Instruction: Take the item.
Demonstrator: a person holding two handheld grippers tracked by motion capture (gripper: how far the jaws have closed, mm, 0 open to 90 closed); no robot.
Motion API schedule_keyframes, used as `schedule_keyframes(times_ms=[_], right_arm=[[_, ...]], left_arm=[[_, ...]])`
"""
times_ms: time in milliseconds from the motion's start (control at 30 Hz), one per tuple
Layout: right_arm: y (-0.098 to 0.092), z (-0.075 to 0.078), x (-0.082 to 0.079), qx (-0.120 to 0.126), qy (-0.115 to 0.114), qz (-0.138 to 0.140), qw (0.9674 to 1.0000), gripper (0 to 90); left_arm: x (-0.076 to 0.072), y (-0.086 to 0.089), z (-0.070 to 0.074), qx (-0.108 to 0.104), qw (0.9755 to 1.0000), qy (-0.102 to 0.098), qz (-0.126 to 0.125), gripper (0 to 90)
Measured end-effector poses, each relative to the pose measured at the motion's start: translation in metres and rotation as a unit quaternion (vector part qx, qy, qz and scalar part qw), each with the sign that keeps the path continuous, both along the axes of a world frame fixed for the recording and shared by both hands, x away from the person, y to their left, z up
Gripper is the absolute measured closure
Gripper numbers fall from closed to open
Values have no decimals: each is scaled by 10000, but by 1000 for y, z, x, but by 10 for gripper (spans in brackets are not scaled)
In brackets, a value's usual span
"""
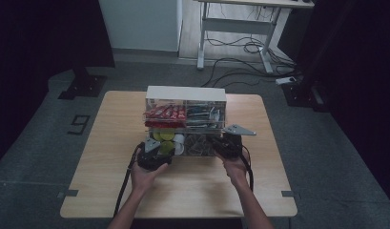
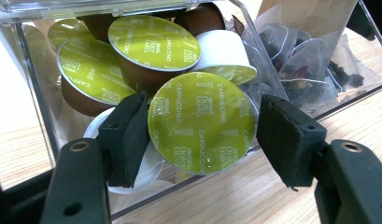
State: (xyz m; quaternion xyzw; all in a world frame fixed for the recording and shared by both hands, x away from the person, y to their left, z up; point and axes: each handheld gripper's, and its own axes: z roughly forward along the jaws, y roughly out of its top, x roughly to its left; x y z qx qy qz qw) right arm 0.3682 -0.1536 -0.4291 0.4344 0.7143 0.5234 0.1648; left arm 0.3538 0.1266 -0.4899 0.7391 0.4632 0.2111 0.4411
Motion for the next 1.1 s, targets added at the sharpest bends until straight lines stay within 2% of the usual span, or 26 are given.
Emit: schedule_keyframes(times_ms=[667, 833, 933, 967, 1100], right_arm=[[0, 0, -1, 24, 2, 18, 10000, 891], [0, 0, 0, 27, -6, 21, 10000, 891], [0, 0, 0, 34, 2, 18, 10000, 891], [0, 0, 0, 38, -4, 22, 10000, 891], [1, 0, 0, 41, -2, 27, 10000, 891]], left_arm=[[-2, -6, 0, 154, 9998, -45, 95, 303], [0, -9, 0, 240, 9997, 4, -4, 279], [1, -9, 0, 237, 9997, 8, -10, 280], [2, -8, 0, 162, 9999, 29, -18, 281], [1, -7, -1, 117, 9999, 3, -34, 286]])
